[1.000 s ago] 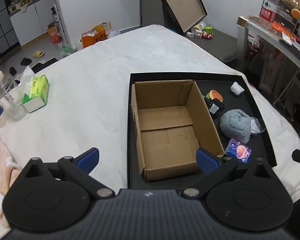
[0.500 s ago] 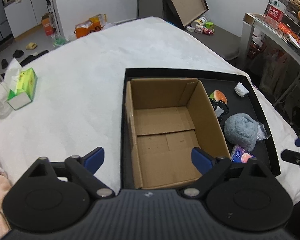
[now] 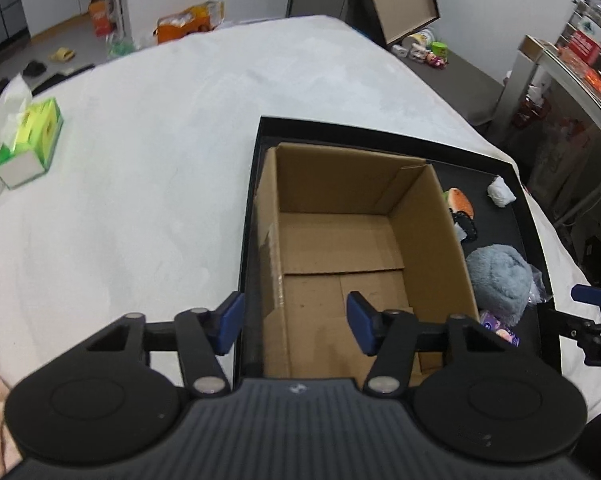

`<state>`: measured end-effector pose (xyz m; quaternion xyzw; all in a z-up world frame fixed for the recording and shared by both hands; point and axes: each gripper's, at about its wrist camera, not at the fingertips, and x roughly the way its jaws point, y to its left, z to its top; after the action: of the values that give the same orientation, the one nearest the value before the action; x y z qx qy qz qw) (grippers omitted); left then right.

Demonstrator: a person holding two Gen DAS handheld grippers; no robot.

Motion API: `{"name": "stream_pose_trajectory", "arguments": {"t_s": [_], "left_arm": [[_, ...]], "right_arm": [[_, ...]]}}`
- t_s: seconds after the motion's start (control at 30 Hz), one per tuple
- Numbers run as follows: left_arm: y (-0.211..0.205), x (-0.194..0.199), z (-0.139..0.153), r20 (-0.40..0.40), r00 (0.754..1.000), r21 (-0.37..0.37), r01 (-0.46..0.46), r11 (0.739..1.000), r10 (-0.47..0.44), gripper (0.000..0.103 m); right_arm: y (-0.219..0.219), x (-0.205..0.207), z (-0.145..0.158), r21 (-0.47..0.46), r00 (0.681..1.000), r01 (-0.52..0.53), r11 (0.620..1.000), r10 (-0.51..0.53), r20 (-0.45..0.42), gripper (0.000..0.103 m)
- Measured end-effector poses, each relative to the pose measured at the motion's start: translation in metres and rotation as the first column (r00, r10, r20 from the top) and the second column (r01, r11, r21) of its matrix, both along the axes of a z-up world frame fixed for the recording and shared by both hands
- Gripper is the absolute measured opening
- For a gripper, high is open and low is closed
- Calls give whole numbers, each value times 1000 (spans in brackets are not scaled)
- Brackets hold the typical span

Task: Organize soft objects
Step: 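Move the right gripper down onto the grey-blue fluffy towel roll and close, then carry the towel roll with the right gripper into the cardboard box and release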

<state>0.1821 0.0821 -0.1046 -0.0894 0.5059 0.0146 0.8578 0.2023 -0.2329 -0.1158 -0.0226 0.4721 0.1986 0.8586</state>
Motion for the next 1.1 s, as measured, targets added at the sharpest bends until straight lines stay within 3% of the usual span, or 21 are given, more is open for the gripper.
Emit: {"name": "stream_pose_trajectory", "arguments": {"t_s": [0.2, 0.33, 0.57, 0.77, 0.87, 1.0, 1.1], "left_arm": [[7, -1, -8, -30, 1000, -22, -5, 1000, 5, 43], [5, -2, -18, -62, 998, -38, 0, 999, -2, 29], [8, -2, -27, -38, 999, -37, -32, 999, 31, 14], [13, 4, -30, -14, 997, -53, -76, 996, 76, 10], [15, 4, -31, 8, 996, -54, -86, 995, 87, 10], [17, 0, -35, 25, 994, -61, -109, 992, 110, 9], [21, -1, -35, 25, 992, -88, -121, 989, 124, 10]], "right_arm": [[8, 16, -9, -34, 999, -32, 999, 32, -11, 91], [14, 27, -20, -66, 998, -56, 996, 54, -29, 91], [21, 43, -36, -138, 996, -83, 987, 78, -40, 90], [28, 52, -51, -173, 993, -105, 979, 95, -64, 90], [32, 54, -58, -213, 991, -123, 969, 110, -74, 74], [30, 55, -54, -203, 990, -128, 971, 114, -77, 65], [29, 52, -50, -201, 991, -128, 971, 117, -68, 64]]}}
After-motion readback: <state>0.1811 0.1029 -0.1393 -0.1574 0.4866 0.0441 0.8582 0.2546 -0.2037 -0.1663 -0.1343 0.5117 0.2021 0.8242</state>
